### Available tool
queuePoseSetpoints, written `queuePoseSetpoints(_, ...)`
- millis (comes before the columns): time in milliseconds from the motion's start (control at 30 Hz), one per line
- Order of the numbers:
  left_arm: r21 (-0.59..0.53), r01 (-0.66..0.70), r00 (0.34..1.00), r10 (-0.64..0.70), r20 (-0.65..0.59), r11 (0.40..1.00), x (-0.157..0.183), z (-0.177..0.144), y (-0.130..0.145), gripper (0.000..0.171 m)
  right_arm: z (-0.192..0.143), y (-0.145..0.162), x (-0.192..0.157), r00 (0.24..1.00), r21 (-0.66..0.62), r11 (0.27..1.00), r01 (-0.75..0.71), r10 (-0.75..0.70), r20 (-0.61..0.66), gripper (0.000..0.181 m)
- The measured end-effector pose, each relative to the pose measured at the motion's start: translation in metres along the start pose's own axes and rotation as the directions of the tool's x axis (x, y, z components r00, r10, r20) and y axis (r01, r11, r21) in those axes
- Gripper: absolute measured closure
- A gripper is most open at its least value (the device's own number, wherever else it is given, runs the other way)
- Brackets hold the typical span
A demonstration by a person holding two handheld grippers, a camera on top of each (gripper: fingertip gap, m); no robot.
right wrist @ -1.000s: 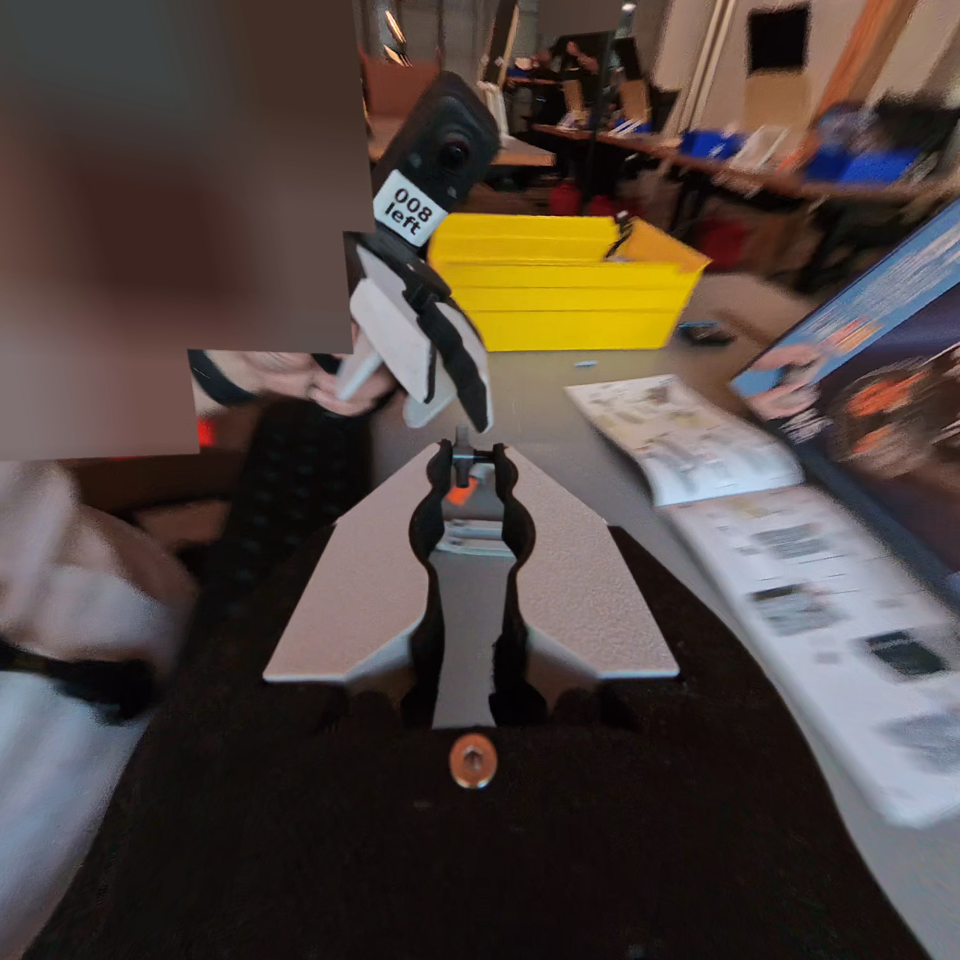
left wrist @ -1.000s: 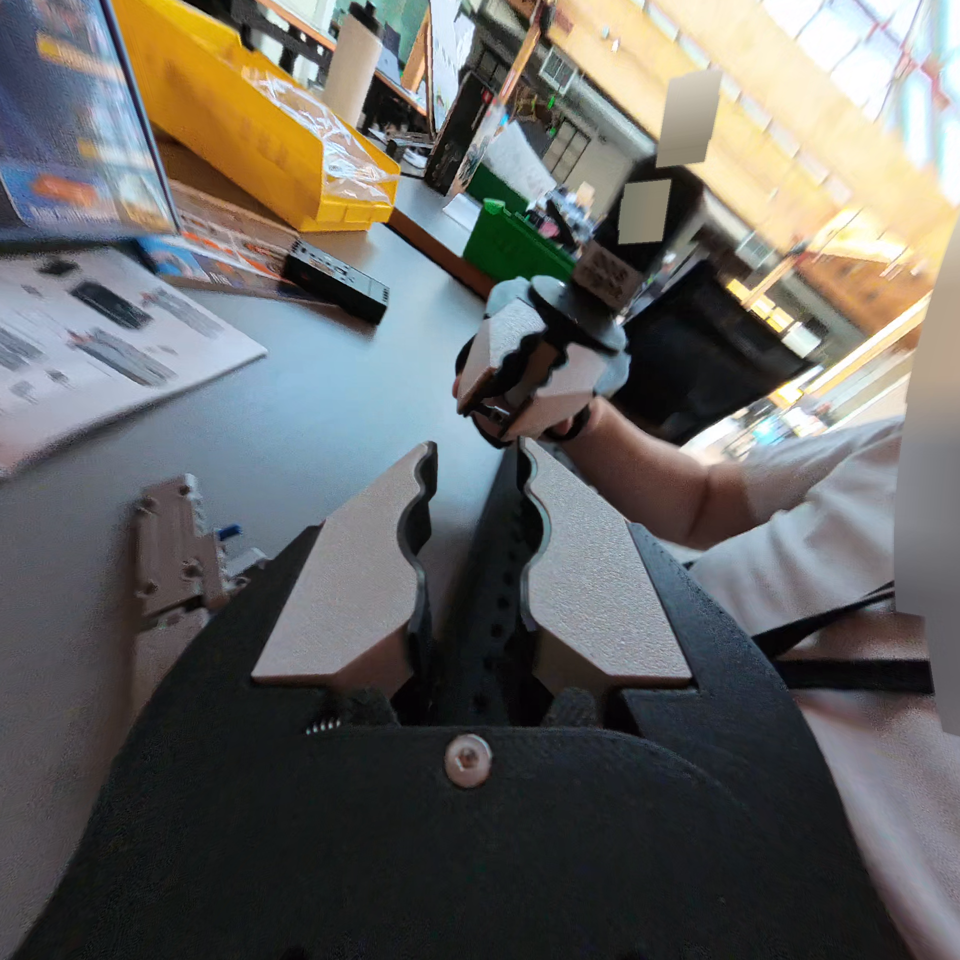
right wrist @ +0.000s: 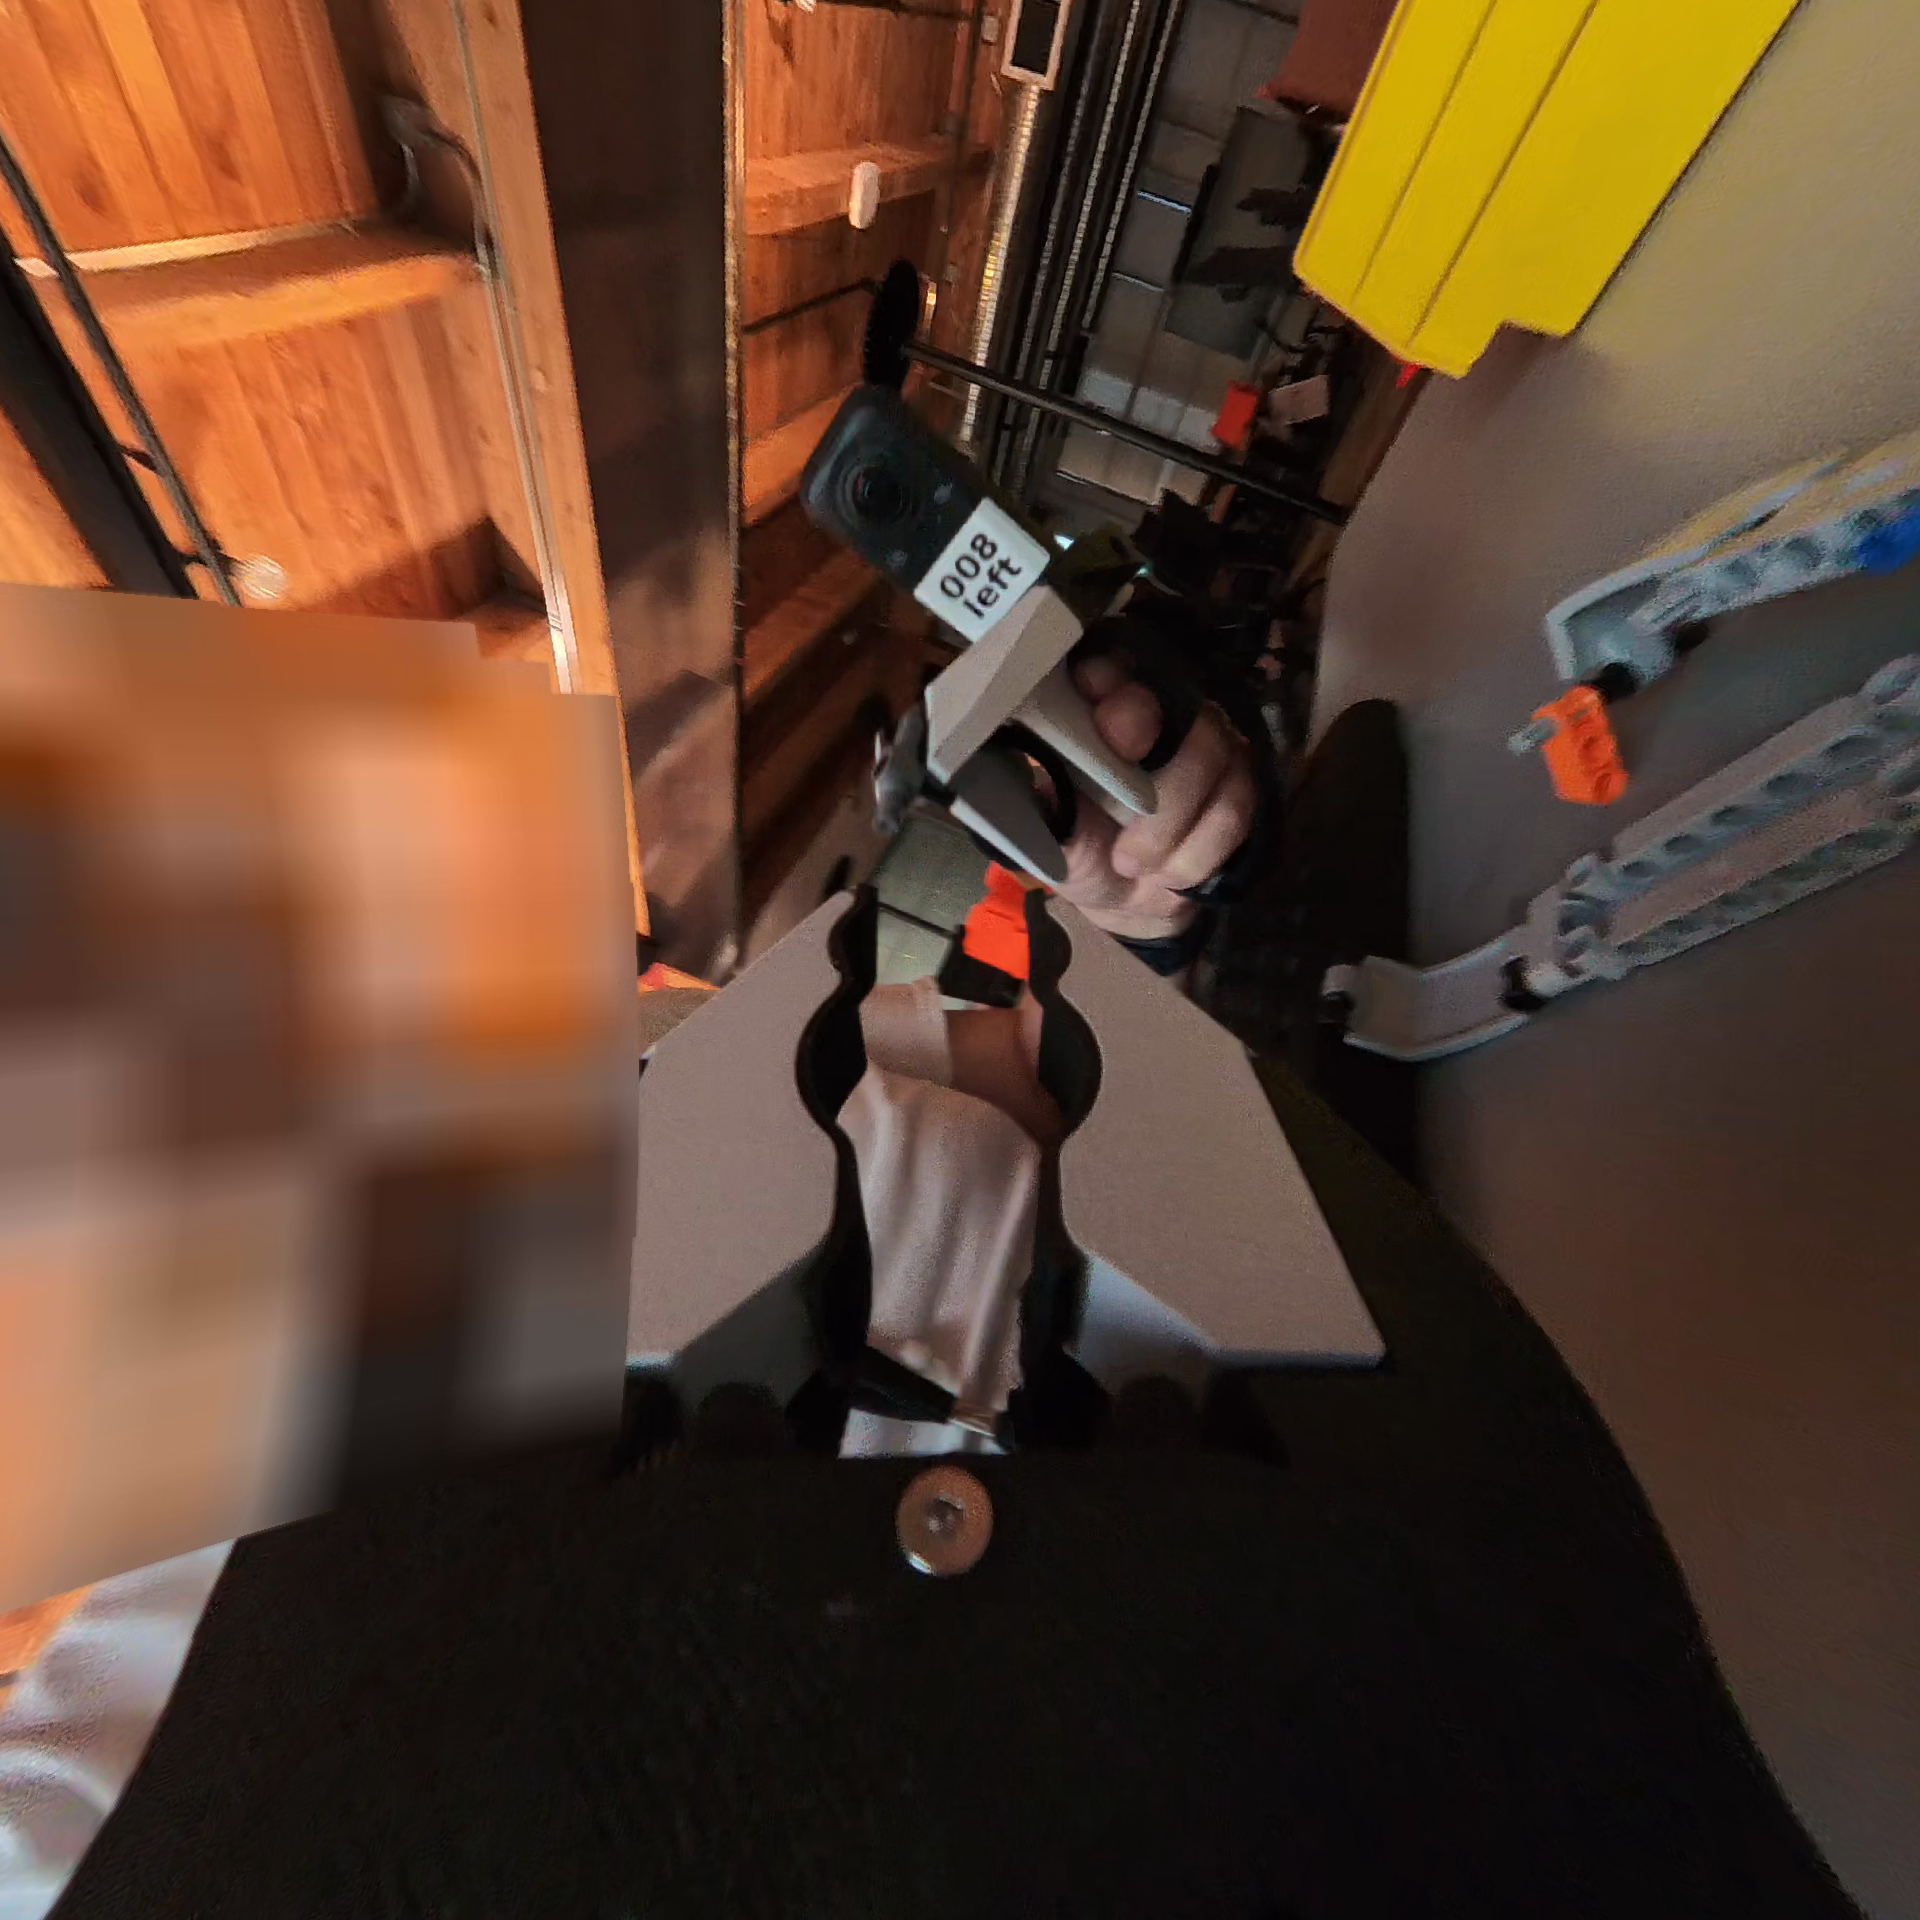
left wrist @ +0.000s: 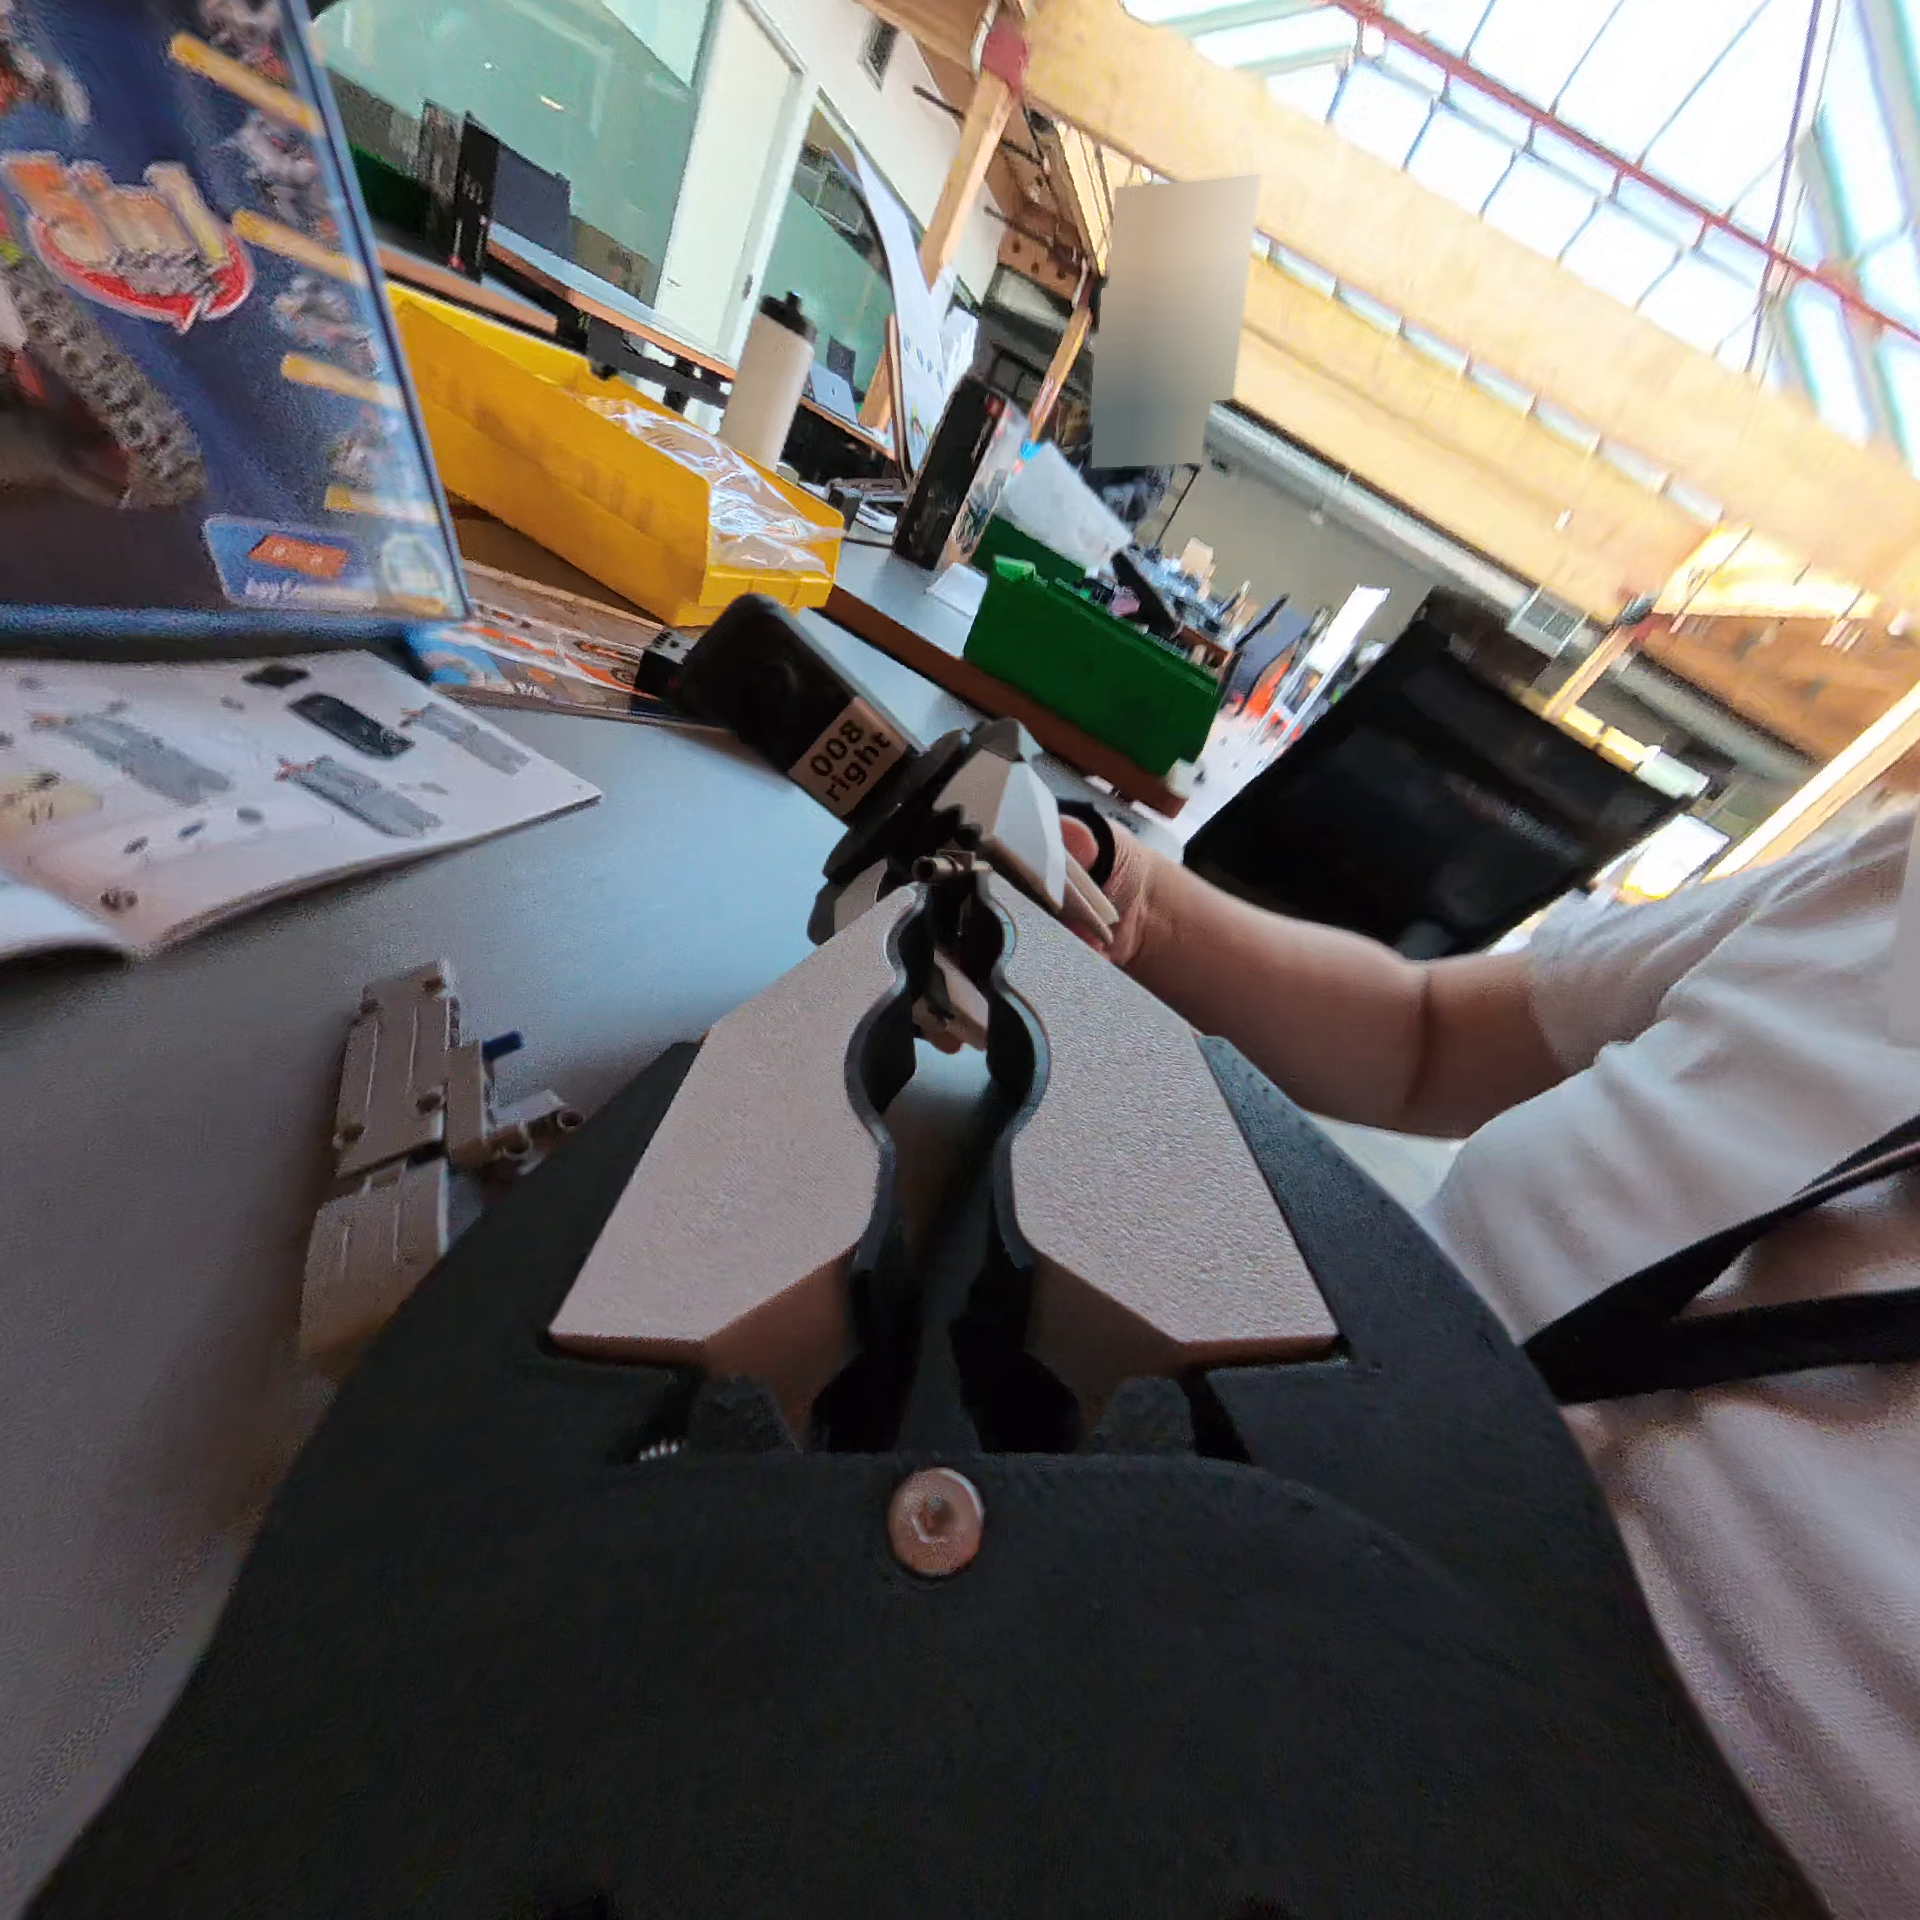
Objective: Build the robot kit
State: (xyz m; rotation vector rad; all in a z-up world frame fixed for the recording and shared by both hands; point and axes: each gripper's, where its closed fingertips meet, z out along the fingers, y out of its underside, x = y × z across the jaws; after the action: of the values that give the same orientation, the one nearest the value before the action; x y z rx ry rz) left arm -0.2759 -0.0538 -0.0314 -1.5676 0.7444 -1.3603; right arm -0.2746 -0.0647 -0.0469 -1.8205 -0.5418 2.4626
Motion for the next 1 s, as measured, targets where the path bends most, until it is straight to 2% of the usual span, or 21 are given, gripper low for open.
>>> queuePoseSetpoints(33,0.019,0.086,0.996,-0.086,-0.009,0.996,-0.008,-0.007,-0.003,0.167,-0.001,-0.003,0.005,0.997,-0.009,0.998,0.055,-0.055,-0.045,0.152)
queuePoseSetpoints(100,0.021,0.243,0.970,-0.242,-0.017,0.970,-0.028,-0.018,-0.003,0.167,-0.003,-0.011,0.013,0.966,-0.028,0.977,0.213,-0.215,-0.146,0.151)
queuePoseSetpoints(167,-0.005,0.322,0.946,-0.321,0.036,0.947,-0.050,-0.026,0.004,0.167,-0.007,-0.028,0.015,0.874,-0.038,0.907,0.419,-0.414,-0.253,0.154)
queuePoseSetpoints(200,-0.030,0.343,0.939,-0.342,0.049,0.939,-0.056,-0.027,0.008,0.167,-0.010,-0.038,0.016,0.795,-0.053,0.846,0.531,-0.518,-0.316,0.156)
queuePoseSetpoints(267,-0.073,0.367,0.930,-0.363,0.055,0.927,-0.064,-0.026,0.011,0.167,-0.016,-0.058,0.016,0.566,-0.124,0.666,0.736,-0.705,-0.427,0.158)
queuePoseSetpoints(333,-0.112,0.350,0.936,-0.345,0.063,0.930,-0.070,-0.022,0.010,0.167,-0.018,-0.072,0.017,0.361,-0.214,0.506,0.836,-0.800,-0.480,0.165)
queuePoseSetpoints(367,-0.134,0.331,0.943,-0.324,0.074,0.934,-0.074,-0.019,0.010,0.167,-0.019,-0.077,0.021,0.300,-0.253,0.464,0.849,-0.817,-0.492,0.169)
queuePoseSetpoints(433,-0.174,0.281,0.959,-0.271,0.078,0.944,-0.081,-0.011,0.004,0.167,-0.018,-0.089,0.029,0.261,-0.276,0.446,0.852,-0.817,-0.514,0.177)
queuePoseSetpoints(533,-0.190,0.232,0.972,-0.223,0.068,0.954,-0.096,0.001,-0.025,0.167,-0.025,-0.123,0.026,0.235,-0.204,0.422,0.883,-0.774,-0.588,0.181)
queuePoseSetpoints(633,-0.238,0.197,0.980,-0.191,0.048,0.951,-0.119,0.015,-0.061,0.167,-0.043,-0.165,0.013,0.138,-0.146,0.316,0.938,-0.722,-0.678,0.181)
queuePoseSetpoints(700,-0.304,0.154,0.988,-0.152,0.033,0.940,-0.138,0.027,-0.071,0.167,-0.054,-0.183,0.016,0.071,-0.177,0.277,0.945,-0.698,-0.712,0.181)
queuePoseSetpoints(767,-0.317,0.114,0.992,-0.125,-0.015,0.942,-0.152,0.038,-0.075,0.167,-0.061,-0.188,0.026,0.031,-0.232,0.278,0.932,-0.700,-0.714,0.181)
queuePoseSetpoints(867,-0.169,0.054,0.979,-0.085,-0.185,0.984,-0.147,0.044,-0.085,0.168,-0.066,-0.183,0.034,0.007,-0.268,0.278,0.922,-0.705,-0.709,0.181)
queuePoseSetpoints(933,-0.093,0.021,0.982,-0.038,-0.188,0.995,-0.151,0.042,-0.086,0.168,-0.068,-0.185,0.032,0.024,-0.244,0.281,0.928,-0.700,-0.714,0.178)
queuePoseSetpoints(1000,-0.045,0.014,0.985,-0.021,-0.169,0.999,-0.157,0.039,-0.087,0.168,-0.065,-0.187,0.031,0.086,-0.191,0.306,0.933,-0.703,-0.706,0.174)
